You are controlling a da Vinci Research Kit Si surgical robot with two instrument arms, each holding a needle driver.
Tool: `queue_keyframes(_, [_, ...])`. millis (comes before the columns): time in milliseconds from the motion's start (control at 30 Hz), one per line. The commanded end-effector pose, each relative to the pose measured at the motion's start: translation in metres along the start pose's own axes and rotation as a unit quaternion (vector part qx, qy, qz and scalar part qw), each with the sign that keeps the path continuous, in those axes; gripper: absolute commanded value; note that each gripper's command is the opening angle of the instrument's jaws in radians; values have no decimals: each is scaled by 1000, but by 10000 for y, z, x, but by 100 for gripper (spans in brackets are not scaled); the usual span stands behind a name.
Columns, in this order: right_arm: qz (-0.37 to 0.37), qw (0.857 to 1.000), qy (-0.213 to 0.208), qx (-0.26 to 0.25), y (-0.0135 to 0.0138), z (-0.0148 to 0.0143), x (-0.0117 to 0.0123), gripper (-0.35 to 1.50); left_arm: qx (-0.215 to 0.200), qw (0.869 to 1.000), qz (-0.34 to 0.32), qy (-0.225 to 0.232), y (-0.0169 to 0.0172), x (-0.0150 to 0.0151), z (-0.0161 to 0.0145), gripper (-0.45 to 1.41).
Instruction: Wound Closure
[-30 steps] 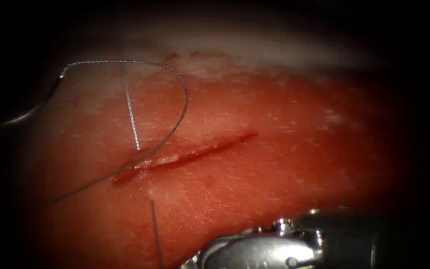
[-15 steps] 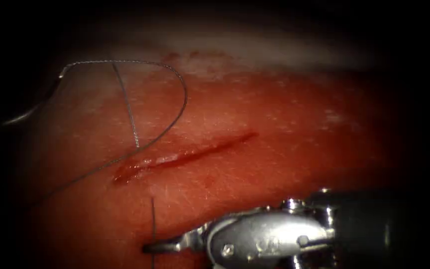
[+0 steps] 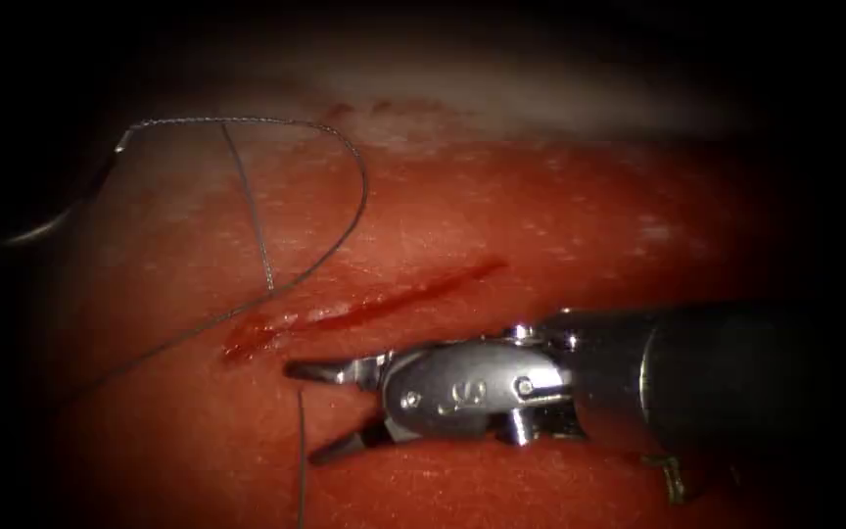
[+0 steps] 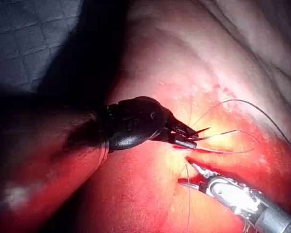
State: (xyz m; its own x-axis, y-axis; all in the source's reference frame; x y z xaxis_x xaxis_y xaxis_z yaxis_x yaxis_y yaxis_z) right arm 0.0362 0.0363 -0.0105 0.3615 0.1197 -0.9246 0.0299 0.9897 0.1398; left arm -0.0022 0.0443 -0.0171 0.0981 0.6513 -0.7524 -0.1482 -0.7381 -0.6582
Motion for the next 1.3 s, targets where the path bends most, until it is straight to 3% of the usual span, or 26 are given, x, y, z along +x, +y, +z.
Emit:
queue_keyframes(33, [-2, 1000, 2, 8, -2, 17, -8, 40, -1, 1000, -2, 0, 0, -10, 4, -35])
queue_keyframes(67, [-2, 1000, 2, 12, -1, 16, -8, -7, -1, 1000, -2, 0, 0, -10, 4, -35])
queue_keyframes(100, [-2, 1000, 2, 12, -1, 16, -8, -7, -1, 1000, -2, 0, 0, -10, 4, -35])
queue_keyframes(133, [-3, 1000, -3, 21, -2, 9, -9, -35, -1, 1000, -2, 0, 0, -10, 4, -35])
queue_keyframes(367, [3, 999, -8, 42, 0, -12, 13, -35, 0, 1000, -2, 0, 0, -11, 5, -35])
queue_keyframes(433, [3, 996, 1, 88, -11, -15, 26, -35, 0, 1000, -2, 0, 0, -11, 5, -35])
queue_keyframes(767, [-27, 977, 11, 211, -66, -39, 80, -35, 0, 1000, -2, 0, 0, -11, 5, -35])
queue_keyframes(1000, [-29, 964, 26, 263, -88, -55, 105, -35, -1, 1000, -2, 0, 1, -11, 4, -35])
queue_keyframes(1067, [-28, 966, 24, 257, -83, -53, 105, -35, -1, 1000, -2, 0, 1, -11, 3, -35])
queue_keyframes(1100, [-26, 970, 27, 240, -74, -49, 100, 24, -1, 1000, -2, 0, 1, -11, 3, -35])
queue_keyframes(1133, [-24, 973, 30, 228, -70, -48, 97, 51, 1, 1000, -2, 0, 1, -11, 3, -35])
queue_keyframes(1167, [-22, 979, 33, 200, -64, -46, 90, 91, 1, 1000, -2, 0, 1, -11, 3, -35])
queue_keyframes(1200, [-20, 983, 33, 180, -60, -45, 83, 109, 2, 1000, -2, 0, 1, -11, 3, -35])
queue_keyframes(1233, [-16, 989, 26, 147, -47, -41, 61, 126, 2, 1000, -2, 0, 1, -11, 3, -35])
queue_keyframes(1300, [-14, 992, 16, 124, -38, -39, 49, 130, 2, 1000, -2, 0, 1, -11, 3, -35])
